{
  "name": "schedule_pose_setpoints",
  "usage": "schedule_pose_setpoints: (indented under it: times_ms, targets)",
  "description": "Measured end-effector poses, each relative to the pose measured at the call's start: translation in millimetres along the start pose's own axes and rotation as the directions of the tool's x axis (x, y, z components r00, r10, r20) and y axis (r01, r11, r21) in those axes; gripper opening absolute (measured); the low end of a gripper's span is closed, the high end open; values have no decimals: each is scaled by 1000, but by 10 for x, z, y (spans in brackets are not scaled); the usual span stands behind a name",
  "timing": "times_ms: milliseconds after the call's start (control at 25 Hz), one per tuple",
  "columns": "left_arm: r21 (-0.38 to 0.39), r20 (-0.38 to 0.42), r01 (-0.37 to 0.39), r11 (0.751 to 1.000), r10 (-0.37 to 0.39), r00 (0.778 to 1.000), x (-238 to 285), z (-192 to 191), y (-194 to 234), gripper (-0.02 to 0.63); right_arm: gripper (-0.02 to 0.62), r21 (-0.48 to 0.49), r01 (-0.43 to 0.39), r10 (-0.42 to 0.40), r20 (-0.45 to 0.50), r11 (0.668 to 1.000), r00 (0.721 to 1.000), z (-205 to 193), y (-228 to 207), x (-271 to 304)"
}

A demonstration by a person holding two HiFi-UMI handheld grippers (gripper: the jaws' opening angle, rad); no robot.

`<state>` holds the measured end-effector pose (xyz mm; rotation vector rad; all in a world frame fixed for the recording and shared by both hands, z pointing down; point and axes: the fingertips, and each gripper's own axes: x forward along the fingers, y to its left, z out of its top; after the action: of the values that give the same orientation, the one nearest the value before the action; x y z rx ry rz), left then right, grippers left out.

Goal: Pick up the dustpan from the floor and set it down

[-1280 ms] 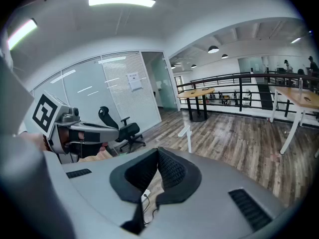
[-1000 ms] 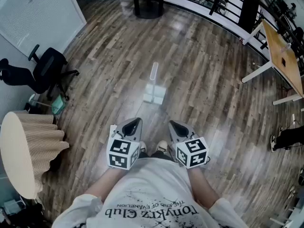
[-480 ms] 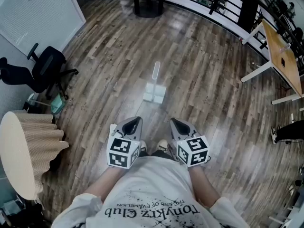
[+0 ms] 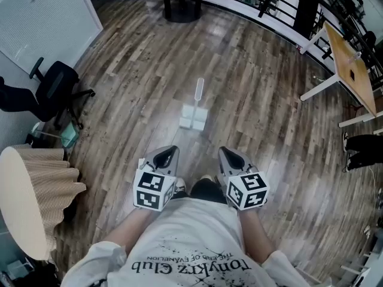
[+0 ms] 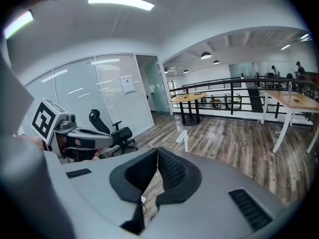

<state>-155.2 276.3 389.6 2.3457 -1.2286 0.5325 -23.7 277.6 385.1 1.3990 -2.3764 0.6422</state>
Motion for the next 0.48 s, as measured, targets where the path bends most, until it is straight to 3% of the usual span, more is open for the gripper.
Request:
schedule_pose_setpoints:
  times_ms: [240, 480]
  targets:
    - [6, -11, 38, 999, -38, 999, 163, -21, -45, 25, 26, 40, 49, -48, -19, 998, 999, -163, -220, -45]
    - [-13, -25, 18, 1000, -18, 1000, 542, 161, 73, 25, 26, 66, 62, -61, -7, 996, 998, 16, -635, 180]
